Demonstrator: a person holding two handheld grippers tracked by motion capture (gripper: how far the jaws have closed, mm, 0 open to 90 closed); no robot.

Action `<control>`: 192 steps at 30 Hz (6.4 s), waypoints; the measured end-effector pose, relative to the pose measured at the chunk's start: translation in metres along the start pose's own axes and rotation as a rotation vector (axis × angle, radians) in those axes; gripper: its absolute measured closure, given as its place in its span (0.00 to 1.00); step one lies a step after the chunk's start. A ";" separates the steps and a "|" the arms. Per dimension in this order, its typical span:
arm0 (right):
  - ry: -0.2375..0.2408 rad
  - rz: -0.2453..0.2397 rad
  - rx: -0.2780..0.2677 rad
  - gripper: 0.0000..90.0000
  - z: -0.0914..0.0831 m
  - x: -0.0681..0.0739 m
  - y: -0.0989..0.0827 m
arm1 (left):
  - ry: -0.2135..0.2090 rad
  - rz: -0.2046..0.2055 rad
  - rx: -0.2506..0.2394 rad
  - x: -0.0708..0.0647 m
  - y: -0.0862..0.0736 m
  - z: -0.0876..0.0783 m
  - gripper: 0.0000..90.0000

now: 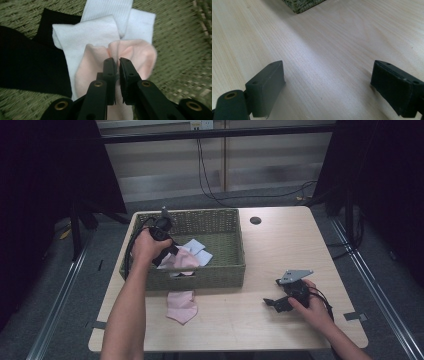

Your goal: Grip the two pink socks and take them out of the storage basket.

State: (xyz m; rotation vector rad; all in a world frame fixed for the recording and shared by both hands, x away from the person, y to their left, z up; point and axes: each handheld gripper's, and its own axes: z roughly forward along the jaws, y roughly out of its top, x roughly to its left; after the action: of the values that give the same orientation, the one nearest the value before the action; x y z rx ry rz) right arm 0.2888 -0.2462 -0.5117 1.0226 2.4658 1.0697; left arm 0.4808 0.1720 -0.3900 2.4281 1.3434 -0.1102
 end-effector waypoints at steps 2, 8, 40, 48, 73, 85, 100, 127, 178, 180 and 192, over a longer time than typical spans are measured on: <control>0.000 0.000 0.000 0.12 0.000 0.000 0.000 | -0.008 -0.005 -0.003 -0.001 0.000 -0.007 0.93; 0.000 -0.002 -0.001 0.12 0.000 0.000 0.000 | -0.020 0.005 -0.009 -0.007 -0.001 -0.029 0.93; 0.000 -0.003 0.002 0.12 0.000 0.000 0.000 | -0.083 0.057 -0.061 -0.051 -0.012 -0.126 0.94; -0.001 -0.002 -0.001 0.12 0.000 0.000 0.000 | -0.102 0.085 -0.087 -0.063 -0.025 -0.137 0.94; -0.001 -0.002 -0.001 0.12 0.000 0.000 0.000 | -0.155 0.128 -0.088 -0.078 -0.066 -0.117 0.94; 0.001 -0.001 0.003 0.12 0.000 0.000 0.000 | -0.172 0.147 -0.087 -0.084 -0.091 -0.089 0.94; 0.001 -0.001 0.003 0.12 0.000 0.000 0.000 | -0.166 0.159 -0.105 -0.082 -0.108 -0.041 0.69; 0.001 -0.001 0.003 0.12 0.000 0.000 0.000 | -0.083 0.142 -0.199 -0.048 -0.150 -0.010 0.50; 0.001 -0.001 0.003 0.12 0.000 0.000 0.000 | -0.005 0.174 -0.299 0.005 -0.211 0.024 0.27; 0.001 -0.001 0.003 0.12 0.000 0.000 0.000 | -0.005 0.177 -0.296 0.006 -0.212 0.027 0.26; 0.001 -0.001 0.003 0.12 0.000 0.000 0.000 | 0.022 0.218 -0.290 0.011 -0.218 0.039 0.20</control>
State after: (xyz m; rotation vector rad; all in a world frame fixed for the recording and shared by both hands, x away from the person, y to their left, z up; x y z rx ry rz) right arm 0.2886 -0.2462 -0.5117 1.0217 2.4693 1.0666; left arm 0.3090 0.2722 -0.4887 2.3118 1.0142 0.1575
